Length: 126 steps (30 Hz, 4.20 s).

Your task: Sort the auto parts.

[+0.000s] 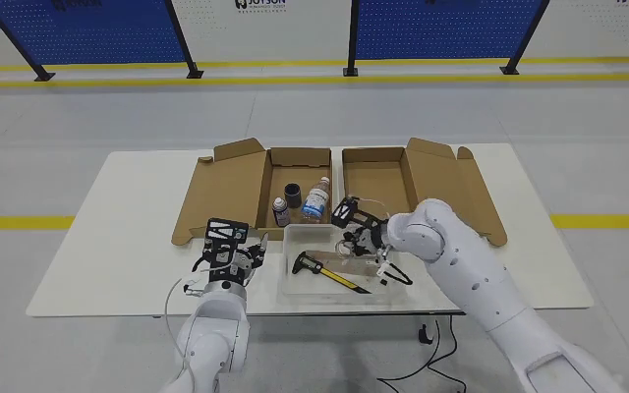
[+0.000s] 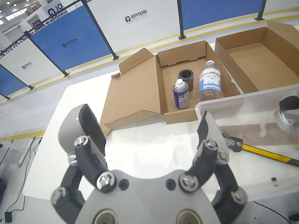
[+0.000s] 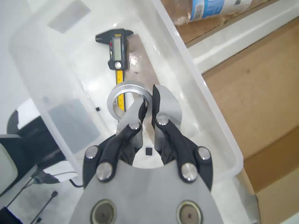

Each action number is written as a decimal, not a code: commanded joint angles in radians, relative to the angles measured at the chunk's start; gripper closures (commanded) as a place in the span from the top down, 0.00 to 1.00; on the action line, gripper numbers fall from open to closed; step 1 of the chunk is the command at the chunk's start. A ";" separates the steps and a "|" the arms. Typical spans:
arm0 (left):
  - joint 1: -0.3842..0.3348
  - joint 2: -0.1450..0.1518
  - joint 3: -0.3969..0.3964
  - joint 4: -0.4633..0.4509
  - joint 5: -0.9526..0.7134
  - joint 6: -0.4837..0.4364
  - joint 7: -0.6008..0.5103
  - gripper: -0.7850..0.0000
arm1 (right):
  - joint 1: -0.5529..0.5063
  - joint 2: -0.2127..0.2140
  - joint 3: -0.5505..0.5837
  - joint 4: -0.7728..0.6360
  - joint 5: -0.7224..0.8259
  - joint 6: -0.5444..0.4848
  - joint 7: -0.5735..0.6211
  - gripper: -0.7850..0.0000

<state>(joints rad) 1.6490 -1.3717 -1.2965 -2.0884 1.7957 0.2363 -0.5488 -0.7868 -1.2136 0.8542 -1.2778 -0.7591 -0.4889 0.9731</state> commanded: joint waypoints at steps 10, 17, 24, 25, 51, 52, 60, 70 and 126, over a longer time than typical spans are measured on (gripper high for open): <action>0.000 0.000 0.000 0.000 0.000 0.000 0.000 1.00 | -0.203 0.046 0.215 -0.111 0.276 0.054 -0.164 0.00; 0.000 0.000 0.000 0.000 0.000 0.000 0.000 1.00 | -0.236 0.043 0.210 -0.101 0.345 0.060 -0.203 0.00; 0.000 0.000 0.000 0.000 0.000 0.000 0.000 1.00 | -0.218 0.039 0.187 -0.099 0.310 0.071 -0.224 0.00; 0.000 0.000 0.000 0.000 0.000 0.000 0.000 1.00 | -0.215 0.039 0.185 -0.099 0.300 0.073 -0.227 0.00; 0.000 0.000 0.000 0.000 0.000 0.000 0.000 1.00 | 0.000 0.007 0.048 0.078 -0.517 0.403 -0.404 0.00; 0.000 0.000 0.000 0.000 0.000 0.000 0.000 1.00 | 0.003 0.004 0.040 0.104 -0.535 0.411 -0.413 0.00; 0.000 0.000 0.000 0.000 0.000 0.000 0.000 1.00 | 0.030 -0.027 0.018 0.259 -0.520 0.463 -0.445 0.00; 0.000 0.000 0.000 0.000 0.000 0.000 0.000 1.00 | 0.045 -0.054 0.026 0.370 -0.458 0.487 -0.439 0.00; 0.019 0.007 -0.162 -0.012 -0.039 -0.010 0.083 1.00 | -0.193 -0.011 0.133 -0.364 -0.211 0.160 -0.008 0.49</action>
<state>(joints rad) 1.6692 -1.3657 -1.4428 -2.1027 1.7536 0.2263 -0.4694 -0.9877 -1.2209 1.0118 -1.6534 -0.9768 -0.3222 0.9575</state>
